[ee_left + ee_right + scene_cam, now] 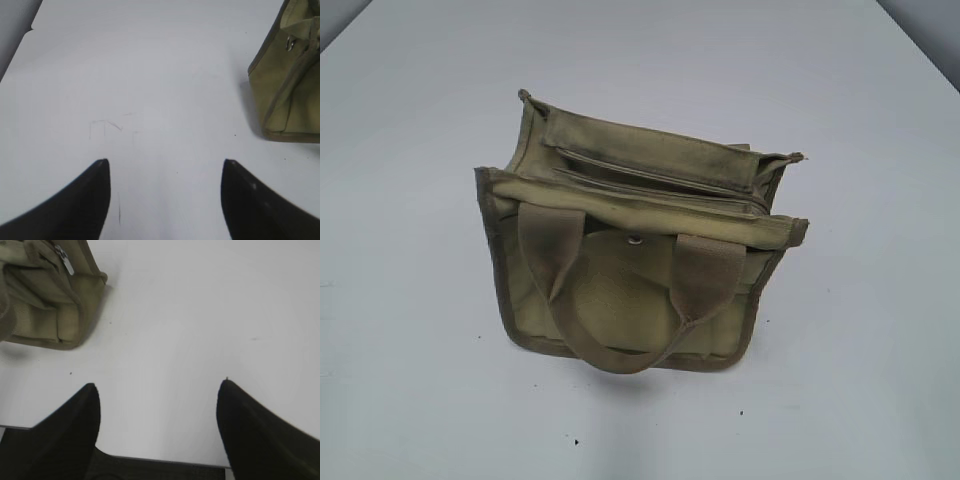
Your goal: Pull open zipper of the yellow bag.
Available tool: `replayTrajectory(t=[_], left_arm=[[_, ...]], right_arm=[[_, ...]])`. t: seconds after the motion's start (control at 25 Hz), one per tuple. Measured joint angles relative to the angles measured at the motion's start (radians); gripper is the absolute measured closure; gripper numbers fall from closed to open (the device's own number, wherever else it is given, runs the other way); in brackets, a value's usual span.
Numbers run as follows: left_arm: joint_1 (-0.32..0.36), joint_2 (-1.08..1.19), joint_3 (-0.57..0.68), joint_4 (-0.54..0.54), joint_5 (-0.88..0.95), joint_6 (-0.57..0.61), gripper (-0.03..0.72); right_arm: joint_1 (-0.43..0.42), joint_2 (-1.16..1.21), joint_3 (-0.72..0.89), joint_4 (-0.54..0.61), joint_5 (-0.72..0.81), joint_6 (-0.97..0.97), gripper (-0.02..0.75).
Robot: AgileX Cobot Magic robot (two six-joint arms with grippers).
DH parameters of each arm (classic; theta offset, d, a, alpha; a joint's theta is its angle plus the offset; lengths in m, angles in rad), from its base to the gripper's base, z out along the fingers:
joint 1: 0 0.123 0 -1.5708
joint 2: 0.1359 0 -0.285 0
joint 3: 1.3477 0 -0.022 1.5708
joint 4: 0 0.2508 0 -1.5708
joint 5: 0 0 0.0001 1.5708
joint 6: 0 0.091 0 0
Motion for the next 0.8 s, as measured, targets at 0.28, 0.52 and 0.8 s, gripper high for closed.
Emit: replayTrajectory(t=[0.28,0.52,0.8], left_arm=[[0.001,0.0,0.0,-0.001,0.0,0.0,0.16],[0.001,0.0,0.0,-0.001,0.0,0.0,0.16],[0.001,0.0,0.0,-0.001,0.0,0.0,0.16]], right_arm=[[0.0,-0.06,0.0,0.055,0.0,-0.001,0.177],[0.0,-0.06,0.0,0.071,-0.01,-0.001,0.177],[0.0,-0.06,0.0,0.073,-0.014,-0.001,0.177]])
